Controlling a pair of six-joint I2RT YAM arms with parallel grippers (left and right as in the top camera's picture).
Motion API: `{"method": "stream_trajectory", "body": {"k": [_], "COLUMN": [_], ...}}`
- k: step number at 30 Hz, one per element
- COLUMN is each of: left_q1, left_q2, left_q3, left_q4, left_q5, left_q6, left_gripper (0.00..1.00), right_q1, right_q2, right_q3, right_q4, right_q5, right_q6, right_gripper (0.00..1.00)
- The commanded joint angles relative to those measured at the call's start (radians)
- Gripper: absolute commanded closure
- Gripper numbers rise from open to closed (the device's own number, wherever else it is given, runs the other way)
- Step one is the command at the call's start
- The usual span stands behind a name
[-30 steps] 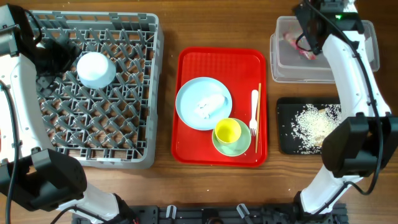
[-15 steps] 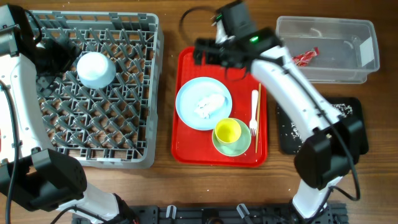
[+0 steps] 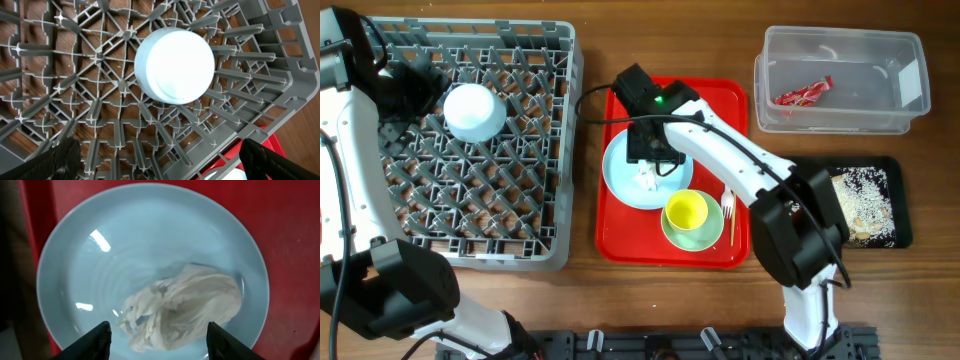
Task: Sort waste into correct bins and load items into the dishwasher rack
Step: 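Return the right gripper to the plate and grasp the white tissue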
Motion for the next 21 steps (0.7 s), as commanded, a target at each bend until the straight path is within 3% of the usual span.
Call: {"method": "stream_trajectory", "body": {"k": [1, 7, 13, 19, 21], "left_q1": [0.002, 0.002, 0.002, 0.002, 0.002], "left_q2": [0.005, 0.005, 0.005, 0.005, 0.005], "left_q3": [-0.001, -0.001, -0.001, -0.001, -0.001], "left_q4": [-0.004, -0.004, -0.006, -0.007, -0.007], "left_q5": [0.008, 0.008, 0.008, 0.008, 0.007], "left_q6": [-0.009, -0.009, -0.002, -0.002, -0.002], "left_gripper": [0.0, 0.0, 0.0, 0.0, 0.0], "right_q1": [0.001, 0.001, 0.002, 0.002, 0.002], "right_q2": [0.053, 0.079, 0.089, 0.134, 0.136], "right_q3": [-0.008, -0.009, -0.01, -0.01, -0.01], "right_q4": [-0.018, -0.057, -0.068, -0.048, -0.041], "right_q5": [-0.002, -0.001, -0.009, -0.01, -0.01], "right_q6": [0.047, 0.025, -0.033, -0.039, -0.05], "right_gripper": [0.38, 0.37, 0.42, 0.52, 0.61]}}
